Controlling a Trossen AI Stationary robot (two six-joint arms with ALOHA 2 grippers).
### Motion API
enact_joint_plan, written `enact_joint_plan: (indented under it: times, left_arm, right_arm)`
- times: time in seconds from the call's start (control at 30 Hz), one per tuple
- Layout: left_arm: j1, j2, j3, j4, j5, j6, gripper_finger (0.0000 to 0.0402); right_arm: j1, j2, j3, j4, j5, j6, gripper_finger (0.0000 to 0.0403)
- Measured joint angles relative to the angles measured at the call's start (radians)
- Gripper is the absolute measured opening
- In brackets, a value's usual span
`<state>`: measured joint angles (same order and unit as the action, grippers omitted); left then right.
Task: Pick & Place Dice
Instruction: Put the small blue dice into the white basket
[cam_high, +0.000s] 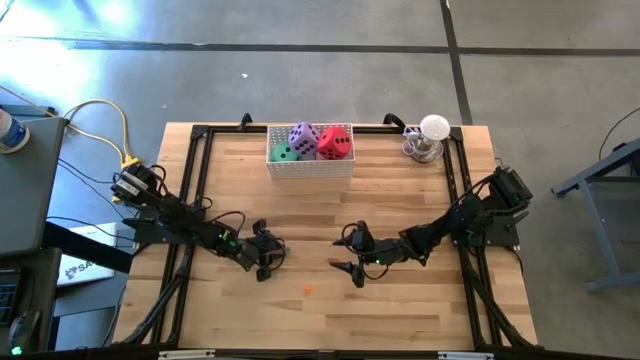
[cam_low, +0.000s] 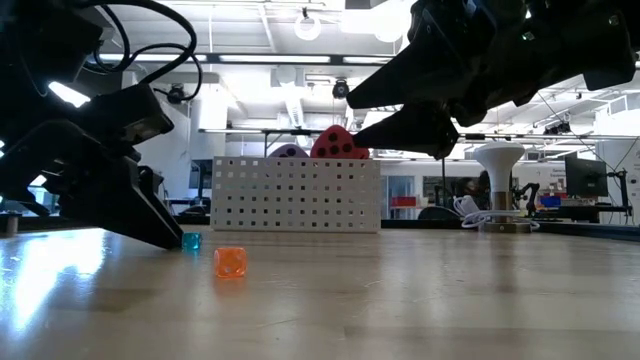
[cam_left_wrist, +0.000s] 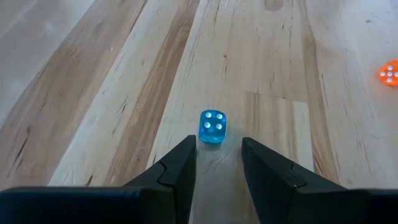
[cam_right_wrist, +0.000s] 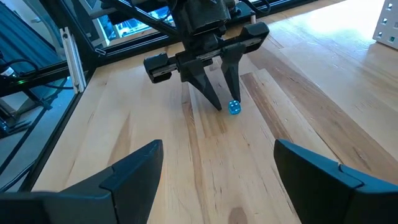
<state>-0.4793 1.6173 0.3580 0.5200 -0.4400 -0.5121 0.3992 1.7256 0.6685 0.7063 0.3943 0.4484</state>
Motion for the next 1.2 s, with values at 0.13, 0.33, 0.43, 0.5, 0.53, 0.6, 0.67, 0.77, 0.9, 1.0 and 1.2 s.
enact_joint_plan:
  times: [0.13,0.33,0.43,0.5,0.53,0.6,0.67,0.77,0.9,1.0,1.2]
  left_arm:
    - [0.0,0.0,0.0,0.001,-0.001,0.0,0.0124]
    - [-0.001,0.0,0.0,0.004,-0.032,0.067,0.0124]
    - [-0.001,0.0,0.0,0.004,-0.034,0.07,0.0124]
    - [-0.001,0.0,0.0,0.005,-0.037,0.071,0.0123]
    - [-0.001,0.0,0.0,0.007,-0.037,0.071,0.0123]
    - [-0.001,0.001,0.0,0.012,-0.039,0.071,0.0123]
    - [-0.001,0.001,0.0,0.015,-0.041,0.071,0.0123]
    - [-0.001,0.001,0.0,0.017,-0.048,0.071,0.0123]
    - [-0.001,0.001,0.0,0.025,-0.053,0.059,0.0123]
    - [0.0,0.001,0.0,0.031,-0.062,0.051,0.0123]
    - [0.0,0.001,0.0,0.038,-0.063,0.05,0.0123]
  right_arm:
    - [0.0,0.0,0.0,0.0,0.0,0.0,0.03]
    - [0.0,0.0,0.0,0.0,0.0,0.0,0.03]
    - [0.0,0.0,0.0,0.0,0.0,0.0,0.03]
    - [0.0,0.0,0.0,0.0,0.0,0.0,0.03]
    - [0.0,0.0,0.0,0.0,0.0,0.0,0.03]
    - [0.0,0.0,0.0,0.0,0.0,0.0,0.03]
    - [0.0,0.0,0.0,0.0,0.0,0.0,0.03]
    - [0.0,0.0,0.0,0.0,0.0,0.0,0.03]
    - [0.0,0.0,0.0,0.0,0.0,0.0,0.03]
    - [0.0,0.0,0.0,0.0,0.0,0.0,0.03]
    - [0.0,0.0,0.0,0.0,0.0,0.0,0.03]
